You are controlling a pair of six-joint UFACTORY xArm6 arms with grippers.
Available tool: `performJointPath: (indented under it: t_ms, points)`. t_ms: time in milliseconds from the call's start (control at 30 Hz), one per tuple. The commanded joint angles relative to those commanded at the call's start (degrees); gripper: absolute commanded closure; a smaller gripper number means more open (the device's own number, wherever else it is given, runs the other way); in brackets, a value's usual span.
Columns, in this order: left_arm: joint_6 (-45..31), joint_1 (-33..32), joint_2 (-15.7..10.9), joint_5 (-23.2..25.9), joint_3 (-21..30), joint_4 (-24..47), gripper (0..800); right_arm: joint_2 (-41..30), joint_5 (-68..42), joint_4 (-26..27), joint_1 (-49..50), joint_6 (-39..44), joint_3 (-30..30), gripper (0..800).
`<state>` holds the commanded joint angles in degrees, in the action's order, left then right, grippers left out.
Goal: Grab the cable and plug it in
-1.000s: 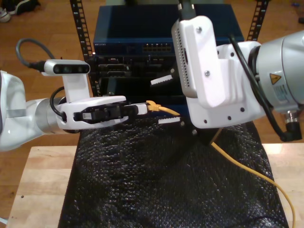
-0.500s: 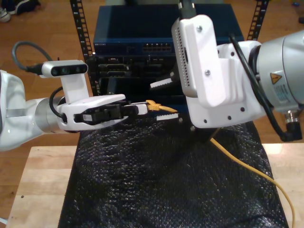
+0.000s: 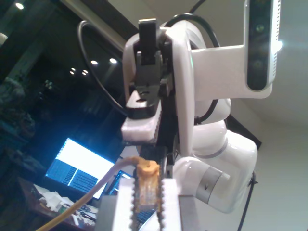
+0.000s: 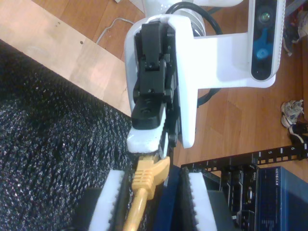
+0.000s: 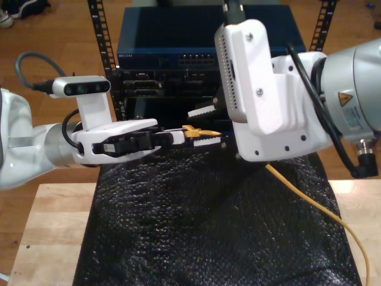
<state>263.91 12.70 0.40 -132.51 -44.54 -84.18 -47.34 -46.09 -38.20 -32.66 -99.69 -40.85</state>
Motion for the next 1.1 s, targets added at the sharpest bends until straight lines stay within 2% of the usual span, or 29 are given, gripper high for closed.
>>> performJointPath:
  t_ms: [67,700,1100]
  points:
    - [0.09,0.0,0.0,0.0,0.0,0.0,789,-0.09,0.0,-1.49,-0.09,-0.18,0.09,518]
    - [1.41,-0.09,0.79,-1.41,-0.35,-0.53,789,-0.09,0.0,-1.49,0.0,-0.18,0.35,519]
    - [1.76,-0.09,0.79,-1.41,-0.26,-0.62,787,-0.09,0.0,-1.58,0.0,-0.18,0.44,581]
